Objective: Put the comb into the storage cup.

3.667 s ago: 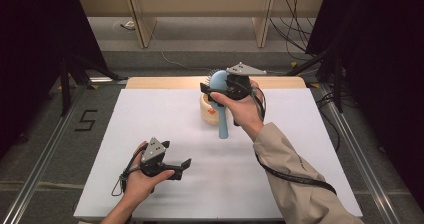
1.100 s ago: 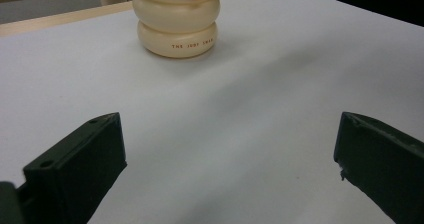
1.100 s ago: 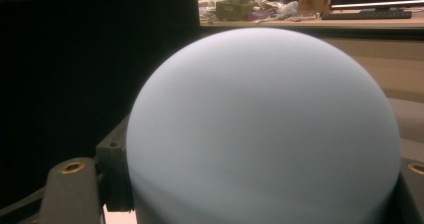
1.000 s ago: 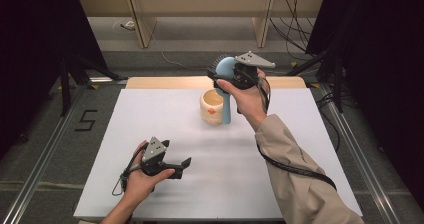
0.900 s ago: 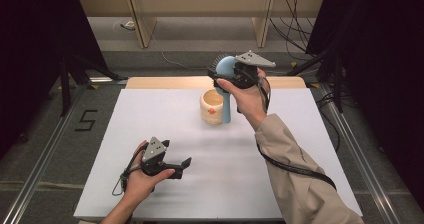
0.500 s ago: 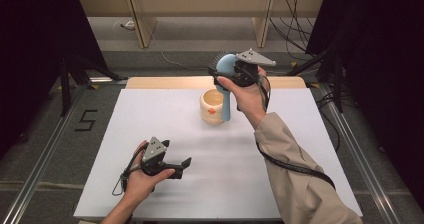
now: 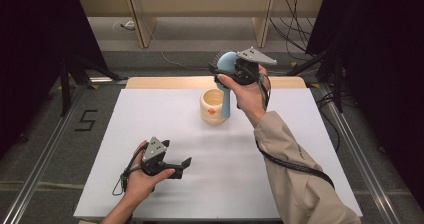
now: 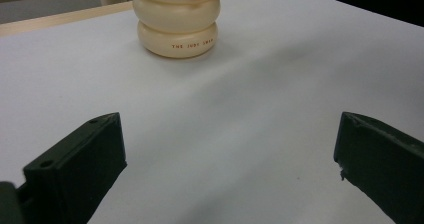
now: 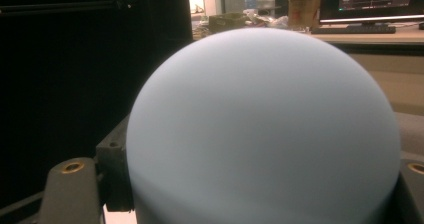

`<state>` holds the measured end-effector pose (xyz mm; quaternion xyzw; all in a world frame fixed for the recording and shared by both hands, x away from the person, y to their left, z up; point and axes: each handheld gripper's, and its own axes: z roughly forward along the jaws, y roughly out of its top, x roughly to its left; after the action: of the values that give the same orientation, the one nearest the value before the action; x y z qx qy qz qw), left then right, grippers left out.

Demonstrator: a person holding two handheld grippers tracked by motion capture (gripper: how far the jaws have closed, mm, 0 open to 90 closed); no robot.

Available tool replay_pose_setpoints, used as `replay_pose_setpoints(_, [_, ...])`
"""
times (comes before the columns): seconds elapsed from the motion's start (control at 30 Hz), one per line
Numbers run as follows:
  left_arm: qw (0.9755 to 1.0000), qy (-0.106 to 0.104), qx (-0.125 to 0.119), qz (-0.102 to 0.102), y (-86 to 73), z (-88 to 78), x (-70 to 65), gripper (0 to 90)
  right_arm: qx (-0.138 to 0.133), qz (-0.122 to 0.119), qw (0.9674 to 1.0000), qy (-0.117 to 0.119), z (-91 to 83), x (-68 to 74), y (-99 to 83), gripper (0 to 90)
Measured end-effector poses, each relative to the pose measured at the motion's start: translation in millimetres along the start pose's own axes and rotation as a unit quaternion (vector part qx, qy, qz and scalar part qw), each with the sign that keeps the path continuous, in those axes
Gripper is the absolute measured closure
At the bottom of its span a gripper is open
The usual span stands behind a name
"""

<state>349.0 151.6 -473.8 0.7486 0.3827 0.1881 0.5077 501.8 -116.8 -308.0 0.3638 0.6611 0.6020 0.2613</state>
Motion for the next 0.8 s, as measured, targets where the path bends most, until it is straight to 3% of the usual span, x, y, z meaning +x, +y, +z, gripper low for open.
replay_pose_setpoints(0.8, [1.0000,0.002,0.000,0.000,0.0,-0.1,0.7,0.0,-0.018,0.001,0.9998,-0.009,1.8,-3.3,4.3,24.5])
